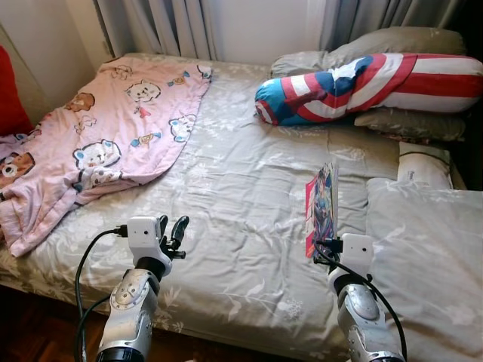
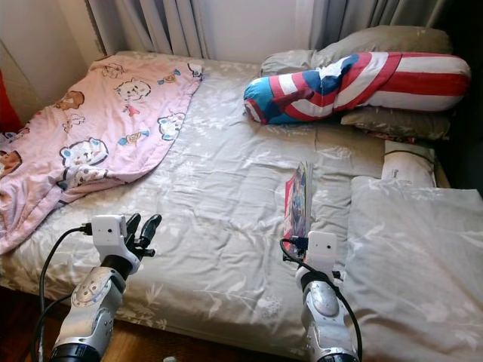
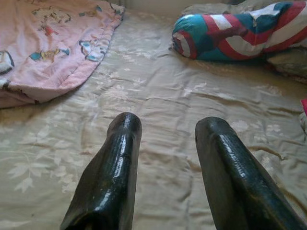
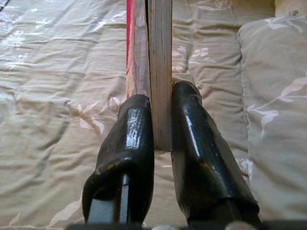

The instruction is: Clean up the room

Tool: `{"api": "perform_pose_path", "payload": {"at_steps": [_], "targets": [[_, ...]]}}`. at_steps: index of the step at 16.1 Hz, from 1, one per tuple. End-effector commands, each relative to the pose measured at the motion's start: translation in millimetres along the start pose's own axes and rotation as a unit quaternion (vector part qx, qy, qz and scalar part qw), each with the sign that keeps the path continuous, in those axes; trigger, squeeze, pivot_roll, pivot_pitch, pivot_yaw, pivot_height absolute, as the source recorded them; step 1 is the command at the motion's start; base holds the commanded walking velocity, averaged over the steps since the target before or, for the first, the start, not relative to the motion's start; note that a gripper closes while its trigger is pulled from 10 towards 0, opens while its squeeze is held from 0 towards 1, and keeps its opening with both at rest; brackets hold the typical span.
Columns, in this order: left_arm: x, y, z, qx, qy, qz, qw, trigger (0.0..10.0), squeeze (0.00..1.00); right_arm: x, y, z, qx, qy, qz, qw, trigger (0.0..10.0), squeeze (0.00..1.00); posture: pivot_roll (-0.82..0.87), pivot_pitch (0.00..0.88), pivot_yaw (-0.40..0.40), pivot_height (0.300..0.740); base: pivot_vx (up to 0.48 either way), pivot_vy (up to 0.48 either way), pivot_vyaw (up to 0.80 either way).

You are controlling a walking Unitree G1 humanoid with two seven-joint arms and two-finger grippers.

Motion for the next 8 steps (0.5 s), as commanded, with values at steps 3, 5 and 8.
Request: {"api": "perform_pose_path", "payload": {"at_steps": [3,5,8], "targets": [[-0.1,2.2,-1.6,0.002,0.000,-0.001,1.000,10.0,0.00,5.2,-0.6,-2.7,0.005,0.001,0.013,1.000,10.0,0.00,0.01,0.118,-0.007,0.680,0.000,0.000,0.00],[-0.6,3.0,-1.6,0.002,0.000,-0.002,1.000,10.0,0.00,3.6,-0.9,-1.8,0.003,0.006,0.005,1.000,10.0,0.00,0.01,0.117,-0.008,0.680,0.000,0.000,0.00],[-0.6,2.2,-2.0,0.003,0.000,-0.002,1.000,10.0,0.00,2.2,-1.1,-3.2,0.011,0.008,0.000,1.000,10.0,0.00,0.01,0.116,-0.008,0.665,0.000,0.000,0.00]]}}
Point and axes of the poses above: a point about 5 cm out from each wrist's last joint towards the gripper, its own y axis pointing back from the gripper into the wrist, its own x axis along the axis of the wrist's last joint, z = x × y, the point moved 2 cm from there along -y, pointing out of the wrist towards the gripper, and after that the axes turned 14 degrees about -y, right-handed, at the moved point
